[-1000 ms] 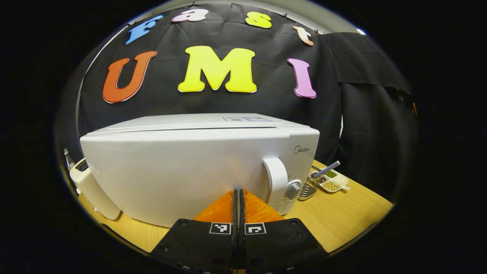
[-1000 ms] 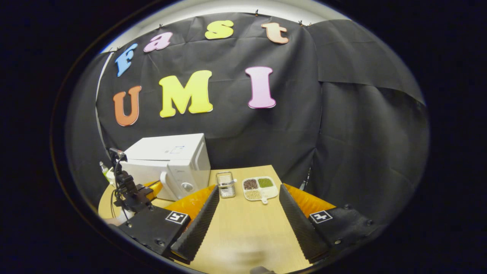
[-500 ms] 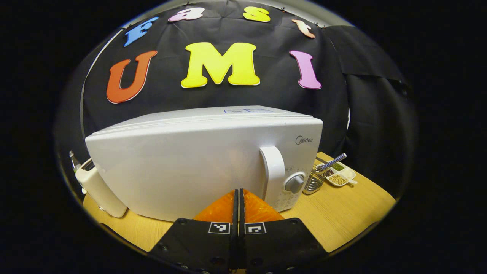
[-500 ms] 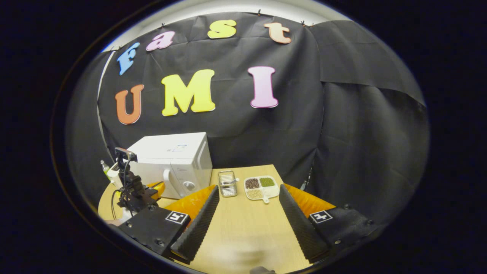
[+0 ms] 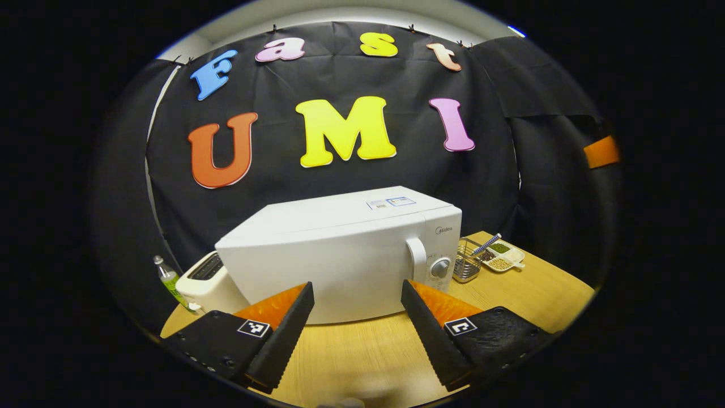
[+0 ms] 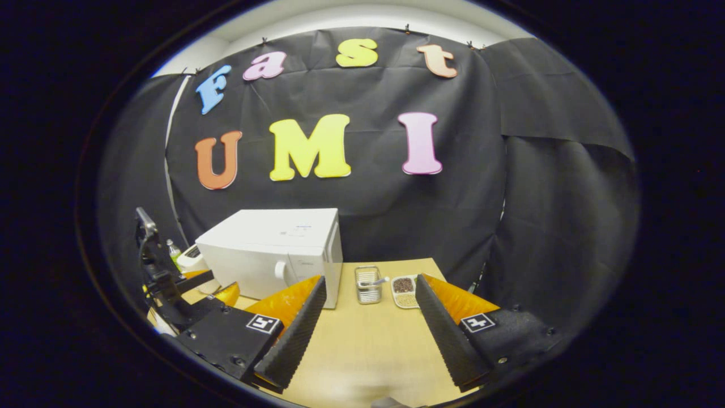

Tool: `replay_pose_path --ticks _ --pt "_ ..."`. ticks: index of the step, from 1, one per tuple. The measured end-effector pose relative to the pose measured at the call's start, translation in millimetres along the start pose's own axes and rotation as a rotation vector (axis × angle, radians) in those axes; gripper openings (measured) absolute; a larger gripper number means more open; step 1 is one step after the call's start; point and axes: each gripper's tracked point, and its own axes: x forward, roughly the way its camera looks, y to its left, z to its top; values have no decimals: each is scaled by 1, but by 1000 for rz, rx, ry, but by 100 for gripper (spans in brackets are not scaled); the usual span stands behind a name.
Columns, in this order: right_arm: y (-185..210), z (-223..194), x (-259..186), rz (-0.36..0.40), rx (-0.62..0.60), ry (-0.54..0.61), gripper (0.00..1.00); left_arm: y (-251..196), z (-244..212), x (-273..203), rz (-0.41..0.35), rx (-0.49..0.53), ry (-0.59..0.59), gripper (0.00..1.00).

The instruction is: Open the microwave oven with the left hand, put the food in, and close the microwave oven.

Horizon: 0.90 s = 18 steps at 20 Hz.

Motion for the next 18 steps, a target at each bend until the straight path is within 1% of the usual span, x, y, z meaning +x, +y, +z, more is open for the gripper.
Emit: replay_pose_path --ticks 1,3,5,6,7,8,9,10,13,14,16,18 --pt "8 2 -1 15 0 -9 100 6 6 -17 9 -9 5 96" --pt "23 6 -4 33 0 -23 100 13 17 -50 7 -39 4 96" --pt "39 14 -9 54 -1 -44 100 25 30 -78 24 -72 1 96" --pt "46 17 -11 63 -4 -56 92 31 33 -90 38 -90 6 96" --pt "52 19 -14 70 -8 -63 100 41 41 -101 59 -110 -6 96" --pt "58 22 -19 78 -11 -73 100 49 47 -111 77 -122 -15 96" --pt "64 27 -23 86 -11 -88 92 62 53 -121 109 -125 -26 96" --pt "69 32 -27 89 -14 -105 100 73 60 -130 139 -119 -44 96" --pt "76 45 -35 85 -18 -147 100 95 88 -146 184 -108 -108 96" --pt "78 48 -38 84 -14 -157 92 101 96 -147 196 -94 -135 96" --pt "79 56 -42 79 -6 -178 92 106 107 -152 206 -73 -158 96" --pt "78 63 -46 73 2 -195 92 103 119 -156 200 -72 -191 96"
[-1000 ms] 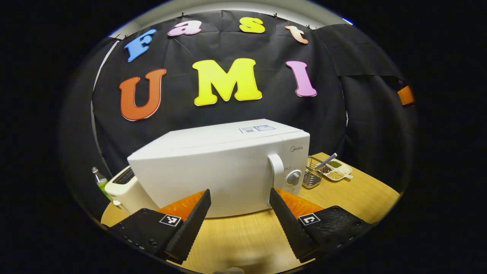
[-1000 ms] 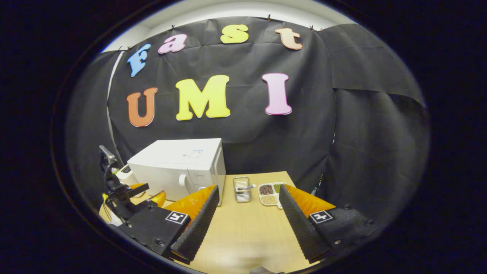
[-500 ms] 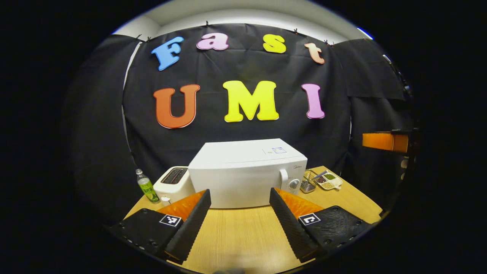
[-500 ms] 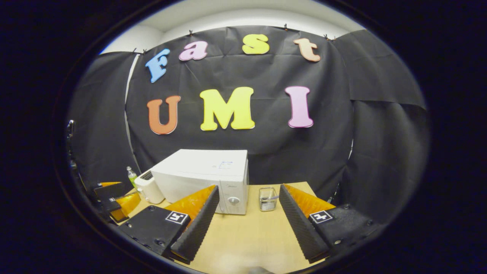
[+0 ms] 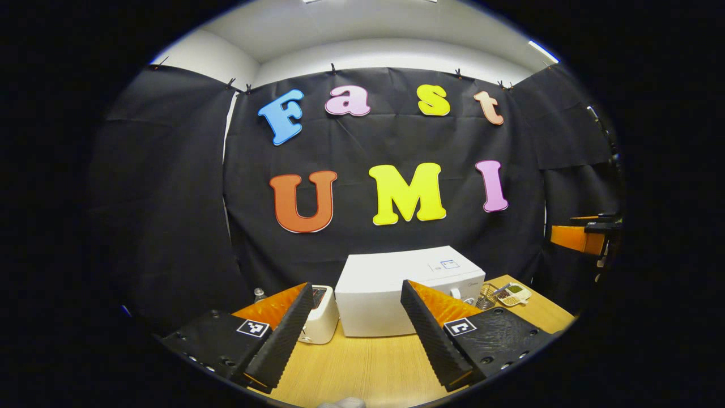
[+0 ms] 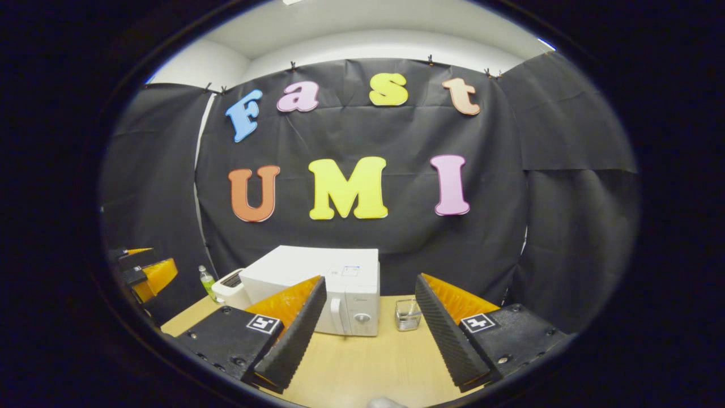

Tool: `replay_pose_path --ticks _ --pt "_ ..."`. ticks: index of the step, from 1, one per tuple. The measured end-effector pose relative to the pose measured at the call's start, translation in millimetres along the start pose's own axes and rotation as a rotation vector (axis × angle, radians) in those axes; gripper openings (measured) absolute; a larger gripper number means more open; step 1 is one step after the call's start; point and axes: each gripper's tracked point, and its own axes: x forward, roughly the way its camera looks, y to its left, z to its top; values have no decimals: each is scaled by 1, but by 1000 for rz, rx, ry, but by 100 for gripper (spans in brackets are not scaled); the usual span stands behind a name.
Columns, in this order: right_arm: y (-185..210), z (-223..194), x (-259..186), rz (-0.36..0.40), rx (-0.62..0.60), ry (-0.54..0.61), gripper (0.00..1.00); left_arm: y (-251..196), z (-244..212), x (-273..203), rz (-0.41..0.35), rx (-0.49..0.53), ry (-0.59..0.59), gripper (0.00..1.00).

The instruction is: Open the microwave oven with the left hand, put the food in, and close the microwave oven.

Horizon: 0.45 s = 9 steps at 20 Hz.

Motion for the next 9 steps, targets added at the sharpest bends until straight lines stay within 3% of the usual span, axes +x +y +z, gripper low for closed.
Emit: replay_pose_path --ticks 2,3,4,9 --pt "0 4 -3 -3 3 -10 92 -6 9 0 -18 -11 -26 96" --pt "-1 7 -4 -8 0 -16 100 -6 13 0 -18 -19 -32 95" --pt "-1 10 -5 -12 -2 -25 92 -5 16 0 -19 -24 -39 96" --pt "-7 16 -11 -29 2 -36 92 -4 32 1 -20 -10 -76 96"
